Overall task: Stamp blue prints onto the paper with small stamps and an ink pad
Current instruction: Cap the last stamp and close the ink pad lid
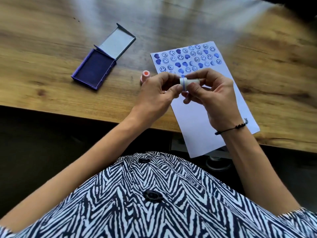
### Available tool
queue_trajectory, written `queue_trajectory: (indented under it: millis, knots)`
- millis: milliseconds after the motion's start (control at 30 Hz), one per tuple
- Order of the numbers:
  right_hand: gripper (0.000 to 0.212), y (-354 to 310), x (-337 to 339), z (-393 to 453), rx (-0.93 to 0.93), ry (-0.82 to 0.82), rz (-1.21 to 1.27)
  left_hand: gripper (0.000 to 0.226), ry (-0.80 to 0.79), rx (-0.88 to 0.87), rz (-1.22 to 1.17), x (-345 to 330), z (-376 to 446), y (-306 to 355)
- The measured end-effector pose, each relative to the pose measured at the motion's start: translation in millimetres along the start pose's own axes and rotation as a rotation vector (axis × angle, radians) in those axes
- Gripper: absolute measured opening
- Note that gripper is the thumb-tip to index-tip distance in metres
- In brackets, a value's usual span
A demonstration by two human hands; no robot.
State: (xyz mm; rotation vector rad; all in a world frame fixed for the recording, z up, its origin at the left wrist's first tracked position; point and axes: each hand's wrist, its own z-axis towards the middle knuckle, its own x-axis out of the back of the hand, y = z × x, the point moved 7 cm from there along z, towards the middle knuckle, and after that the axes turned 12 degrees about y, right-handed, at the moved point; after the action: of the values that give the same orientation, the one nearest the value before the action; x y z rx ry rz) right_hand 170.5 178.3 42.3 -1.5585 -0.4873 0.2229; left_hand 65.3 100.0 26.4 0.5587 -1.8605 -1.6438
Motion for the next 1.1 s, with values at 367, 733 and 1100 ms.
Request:
queue_trajectory:
  millis: [367, 733, 1100]
  knots:
    - [0.010, -38.3, -84.2, 57.2, 0.296, -0.143, -0.426, 0.025, 0.308, -0.260, 0.447, 71.0, 37.2, 20.8]
    - [0.024, -16.8, -147.1, 83.3, 0.693, -0.257, -1.176, 0.055, 0.289, -0.211, 1.055, 99.6, 109.7, -18.0]
    - [0.029, -44.4, -130.2, 101.4, 0.586, -0.087, -0.863, 0.049, 0.266, -0.081, 1.136, 91.7, 152.0, -24.6]
